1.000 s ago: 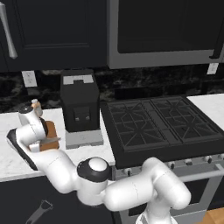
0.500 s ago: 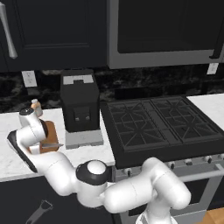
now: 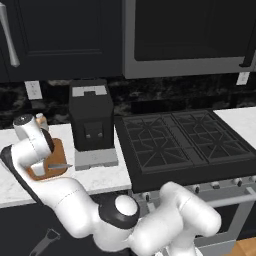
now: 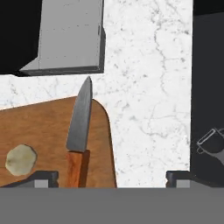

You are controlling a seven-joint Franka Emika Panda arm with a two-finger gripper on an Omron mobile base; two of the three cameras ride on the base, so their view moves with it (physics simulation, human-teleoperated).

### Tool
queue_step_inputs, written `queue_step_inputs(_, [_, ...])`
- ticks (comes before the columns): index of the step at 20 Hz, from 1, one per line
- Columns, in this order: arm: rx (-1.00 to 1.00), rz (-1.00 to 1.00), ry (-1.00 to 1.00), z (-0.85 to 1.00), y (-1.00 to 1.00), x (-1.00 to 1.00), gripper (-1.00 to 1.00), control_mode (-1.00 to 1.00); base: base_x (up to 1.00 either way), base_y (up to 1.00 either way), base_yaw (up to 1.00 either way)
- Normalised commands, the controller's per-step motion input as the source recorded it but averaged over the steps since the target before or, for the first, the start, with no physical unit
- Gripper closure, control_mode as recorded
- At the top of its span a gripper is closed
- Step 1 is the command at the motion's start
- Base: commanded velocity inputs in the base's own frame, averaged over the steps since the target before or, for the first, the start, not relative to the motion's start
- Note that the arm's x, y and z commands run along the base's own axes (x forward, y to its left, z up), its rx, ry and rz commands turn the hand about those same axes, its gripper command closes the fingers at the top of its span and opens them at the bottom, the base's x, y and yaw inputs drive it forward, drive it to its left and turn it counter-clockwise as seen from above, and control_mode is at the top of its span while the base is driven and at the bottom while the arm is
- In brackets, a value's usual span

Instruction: Place the appropriate cutting tool for cutting the garlic skin on the cutting board.

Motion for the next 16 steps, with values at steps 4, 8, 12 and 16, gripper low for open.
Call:
queue_step_inputs(4, [0.10, -0.05, -0.09, 0.30, -0.95, -0.76, -1.00, -1.00, 0.00, 0.00, 0.00])
queue_step_inputs(8, [0.16, -0.07, -0.05, 0.15, -1.00, -0.76, -1.00, -1.00, 0.00, 0.00, 0.00])
queue_step_inputs(12, [0.20, -0.06, -0.05, 0.11, -1.00, -0.70, -1.00, -1.00, 0.00, 0.00, 0.00])
queue_step_inputs(16, [0.22, -0.05, -0.04, 0.09, -1.00, -0.56, -1.00, -1.00, 0.00, 0.00, 0.00])
